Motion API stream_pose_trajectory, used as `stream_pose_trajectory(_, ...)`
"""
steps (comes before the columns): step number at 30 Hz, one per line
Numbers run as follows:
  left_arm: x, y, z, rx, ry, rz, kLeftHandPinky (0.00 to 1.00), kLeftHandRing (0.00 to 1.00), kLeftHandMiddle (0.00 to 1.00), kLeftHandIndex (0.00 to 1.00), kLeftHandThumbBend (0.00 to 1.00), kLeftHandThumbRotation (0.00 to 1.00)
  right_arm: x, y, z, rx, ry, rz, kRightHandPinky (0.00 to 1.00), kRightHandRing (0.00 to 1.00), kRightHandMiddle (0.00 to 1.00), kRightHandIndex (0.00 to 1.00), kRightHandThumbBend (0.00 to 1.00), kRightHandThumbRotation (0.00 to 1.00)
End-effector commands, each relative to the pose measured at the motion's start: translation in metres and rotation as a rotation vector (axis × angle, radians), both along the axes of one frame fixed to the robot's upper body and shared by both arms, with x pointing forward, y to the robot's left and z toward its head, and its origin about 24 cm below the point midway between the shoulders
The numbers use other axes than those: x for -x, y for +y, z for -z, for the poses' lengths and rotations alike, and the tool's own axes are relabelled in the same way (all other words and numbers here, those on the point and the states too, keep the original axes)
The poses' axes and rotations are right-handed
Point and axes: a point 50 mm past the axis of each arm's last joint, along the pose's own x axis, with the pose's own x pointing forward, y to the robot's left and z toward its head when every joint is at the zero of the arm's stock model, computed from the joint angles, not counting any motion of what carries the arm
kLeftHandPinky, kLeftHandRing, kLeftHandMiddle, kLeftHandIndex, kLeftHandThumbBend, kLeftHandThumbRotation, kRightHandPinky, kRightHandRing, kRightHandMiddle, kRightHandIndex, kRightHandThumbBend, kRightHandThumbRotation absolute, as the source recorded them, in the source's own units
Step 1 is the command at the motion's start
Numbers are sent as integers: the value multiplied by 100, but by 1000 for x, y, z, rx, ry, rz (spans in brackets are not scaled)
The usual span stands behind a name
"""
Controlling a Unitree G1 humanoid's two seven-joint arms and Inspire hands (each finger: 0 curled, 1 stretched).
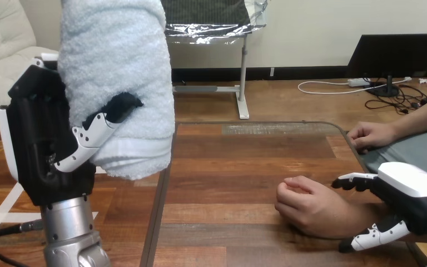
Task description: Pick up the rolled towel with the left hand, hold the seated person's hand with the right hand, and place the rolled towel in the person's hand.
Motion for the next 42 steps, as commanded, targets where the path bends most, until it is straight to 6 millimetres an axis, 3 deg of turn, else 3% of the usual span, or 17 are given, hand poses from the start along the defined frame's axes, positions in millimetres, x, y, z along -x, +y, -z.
stream_pose_trajectory(1, -3, -4, -11, 13, -52, 13, 21, 27, 34, 38, 55, 0, -16, -5, -22, 59, -89, -1, 82, 83, 84, 84, 100, 42)
stream_pose_trajectory(42, -1, -1, -11, 8, -44, -18, 21, 26, 33, 39, 53, 0, -23, -19, -9, 186, -21, 56, 75, 78, 80, 81, 100, 23)
